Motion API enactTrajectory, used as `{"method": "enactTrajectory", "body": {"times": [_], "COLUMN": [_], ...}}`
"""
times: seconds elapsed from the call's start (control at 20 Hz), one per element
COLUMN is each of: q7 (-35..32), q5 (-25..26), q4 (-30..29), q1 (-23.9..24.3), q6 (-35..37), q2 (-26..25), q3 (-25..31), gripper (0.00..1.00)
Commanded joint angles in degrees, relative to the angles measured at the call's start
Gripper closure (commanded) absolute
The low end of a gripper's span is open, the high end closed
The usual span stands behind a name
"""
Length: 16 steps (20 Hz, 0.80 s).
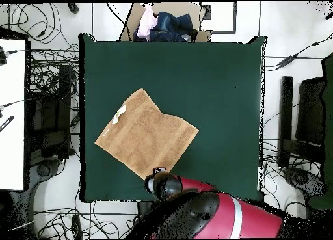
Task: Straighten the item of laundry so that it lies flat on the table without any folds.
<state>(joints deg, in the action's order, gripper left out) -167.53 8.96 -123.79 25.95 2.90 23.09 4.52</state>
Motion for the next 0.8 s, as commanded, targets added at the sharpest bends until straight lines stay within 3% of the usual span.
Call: {"method": "enactTrajectory", "body": {"times": [0.05, 0.5, 0.8], "q7": [-2.97, -1.42, -1.83], "q5": [-2.98, 0.45, 6.49], "q4": [0.35, -1.56, -4.74], "q1": [1.25, 5.20, 8.60], "q6": [2.70, -0.59, -10.20], "q2": [-0.86, -2.70, -7.56], "q3": [7.40, 6.70, 3.66], "gripper": [1.00, 1.00, 1.00]}}
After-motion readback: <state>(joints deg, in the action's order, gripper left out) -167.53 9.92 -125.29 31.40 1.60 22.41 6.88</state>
